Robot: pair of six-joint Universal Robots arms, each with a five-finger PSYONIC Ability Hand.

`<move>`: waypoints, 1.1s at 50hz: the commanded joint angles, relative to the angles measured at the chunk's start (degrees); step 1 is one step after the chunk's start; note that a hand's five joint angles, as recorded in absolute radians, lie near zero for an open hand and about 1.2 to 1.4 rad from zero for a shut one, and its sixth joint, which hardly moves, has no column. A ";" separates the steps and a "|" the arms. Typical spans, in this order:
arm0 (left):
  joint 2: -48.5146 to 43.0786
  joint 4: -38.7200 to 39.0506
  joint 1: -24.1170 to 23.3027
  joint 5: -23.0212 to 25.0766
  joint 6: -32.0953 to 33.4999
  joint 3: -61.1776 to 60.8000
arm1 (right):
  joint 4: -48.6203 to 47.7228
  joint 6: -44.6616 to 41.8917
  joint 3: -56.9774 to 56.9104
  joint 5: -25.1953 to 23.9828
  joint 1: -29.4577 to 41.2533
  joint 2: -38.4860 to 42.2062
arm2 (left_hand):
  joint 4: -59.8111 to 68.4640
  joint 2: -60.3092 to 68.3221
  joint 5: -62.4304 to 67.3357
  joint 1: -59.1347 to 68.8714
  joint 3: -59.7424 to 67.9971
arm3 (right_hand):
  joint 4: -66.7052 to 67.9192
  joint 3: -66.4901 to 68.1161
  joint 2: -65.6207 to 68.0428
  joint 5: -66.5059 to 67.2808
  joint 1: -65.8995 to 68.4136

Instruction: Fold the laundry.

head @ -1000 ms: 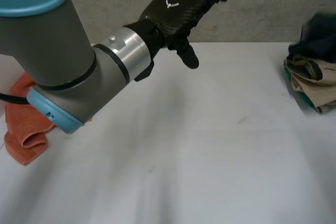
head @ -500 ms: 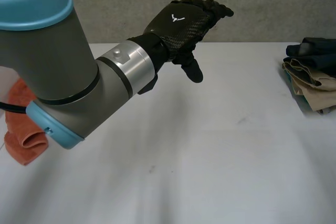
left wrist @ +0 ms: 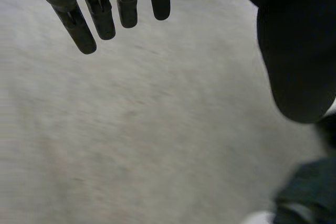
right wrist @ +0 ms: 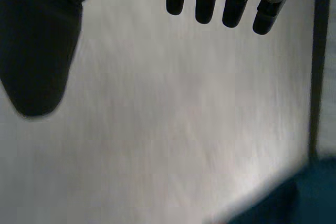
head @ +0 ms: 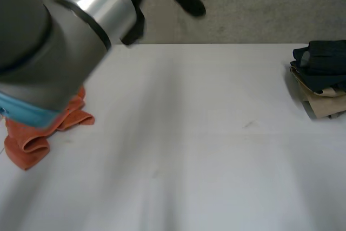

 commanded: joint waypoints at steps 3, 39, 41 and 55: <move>3.83 -5.35 13.19 -12.27 5.65 0.90 | -10.79 9.08 25.45 -20.19 17.52 -13.97 | -1.76 -1.94 -2.60 -0.01 -2.33 | -2.01 -1.96 -2.11 -2.79 -3.01; -43.80 17.75 43.44 -2.53 36.61 -0.34 | 1.26 -5.42 37.97 -11.86 38.38 5.89 | 3.80 3.63 2.97 5.56 3.23 | -2.01 -1.96 -2.11 -2.79 -3.01; -43.63 17.92 43.10 -1.21 36.08 -0.78 | 0.82 -5.42 37.97 -11.69 38.47 5.98 | 38.50 38.32 37.66 40.25 37.93 | -2.01 -1.96 -2.11 -2.79 -3.01; -14.91 21.71 33.61 -1.12 16.85 -14.31 | 0.20 -5.42 37.70 -11.69 38.12 6.51 | 68.24 68.06 67.40 69.99 67.67 | -2.01 -1.96 -2.11 -2.79 -3.01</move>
